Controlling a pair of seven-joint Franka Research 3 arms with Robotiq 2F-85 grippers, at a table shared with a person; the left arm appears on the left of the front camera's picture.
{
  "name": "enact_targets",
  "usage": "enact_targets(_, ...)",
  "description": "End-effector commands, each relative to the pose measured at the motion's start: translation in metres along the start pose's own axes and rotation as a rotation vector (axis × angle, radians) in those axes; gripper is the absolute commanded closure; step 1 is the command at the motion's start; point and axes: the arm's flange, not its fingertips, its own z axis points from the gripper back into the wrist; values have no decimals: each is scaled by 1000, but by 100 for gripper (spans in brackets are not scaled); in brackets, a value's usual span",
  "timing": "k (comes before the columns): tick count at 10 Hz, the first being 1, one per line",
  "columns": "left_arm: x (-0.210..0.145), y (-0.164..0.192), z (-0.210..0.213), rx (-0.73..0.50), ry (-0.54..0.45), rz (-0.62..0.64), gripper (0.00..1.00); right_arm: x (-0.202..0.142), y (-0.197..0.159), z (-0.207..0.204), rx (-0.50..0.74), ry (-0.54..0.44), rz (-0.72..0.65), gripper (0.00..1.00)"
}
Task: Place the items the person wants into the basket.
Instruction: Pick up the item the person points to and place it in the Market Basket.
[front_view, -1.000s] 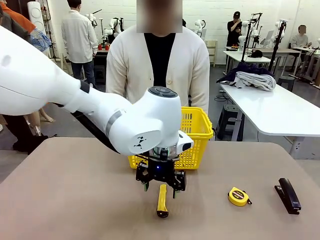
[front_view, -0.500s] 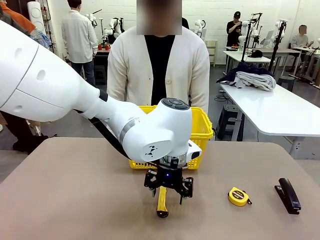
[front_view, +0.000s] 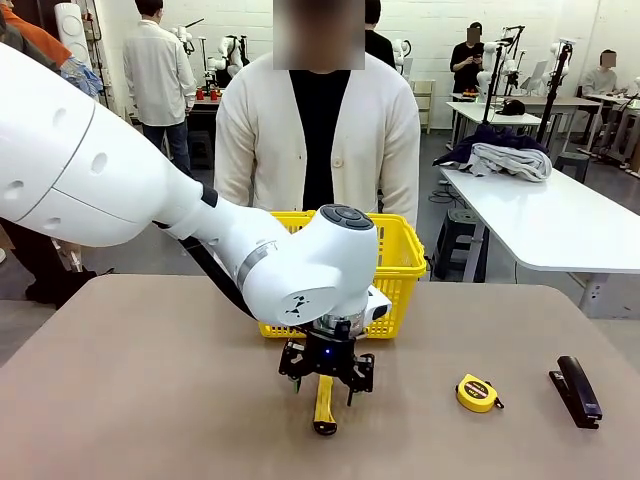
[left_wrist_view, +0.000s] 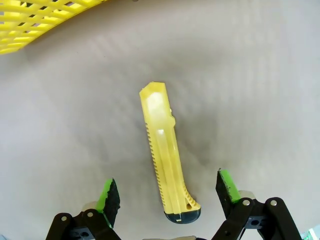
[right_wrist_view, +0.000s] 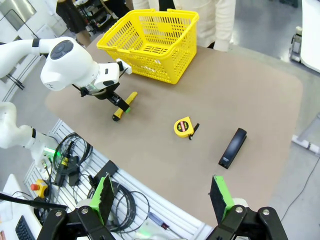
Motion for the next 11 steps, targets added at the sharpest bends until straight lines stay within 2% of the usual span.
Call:
enact_targets(1, 3, -5, -7, -15, -16, 69, 0, 0, 0, -1, 21, -4, 12, 0)
enact_targets(3, 7, -2, -13, -18, -8, 84, 0, 0, 0, -1, 21, -4, 12, 0)
enact_targets(4, 7, -2, -16, -16, 1, 80, 9, 0, 0, -1, 21, -4, 12, 0)
enact_targets(5, 8, -1, -18, -21, 5, 74, 53, 0, 0, -1, 21, -4, 12, 0)
enact_targets(6, 8, -1, -17, -29, 5, 76, 62, 0, 0, -1, 21, -4, 12, 0)
enact_targets(7, 9, 0, -16, -33, 2, 78, 100, 0, 0, -1, 21, -4, 12, 0)
enact_targets(9, 9, 1, -15, -39, -1, 81, 100, 0, 0, -1, 21, -4, 12, 0)
enact_targets(10, 9, 1, -16, -42, 5, 83, 87, 0, 0, -1, 21, -4, 12, 0)
enact_targets(11, 9, 1, -15, -45, 5, 83, 97, 0, 0, -1, 21, -4, 12, 0)
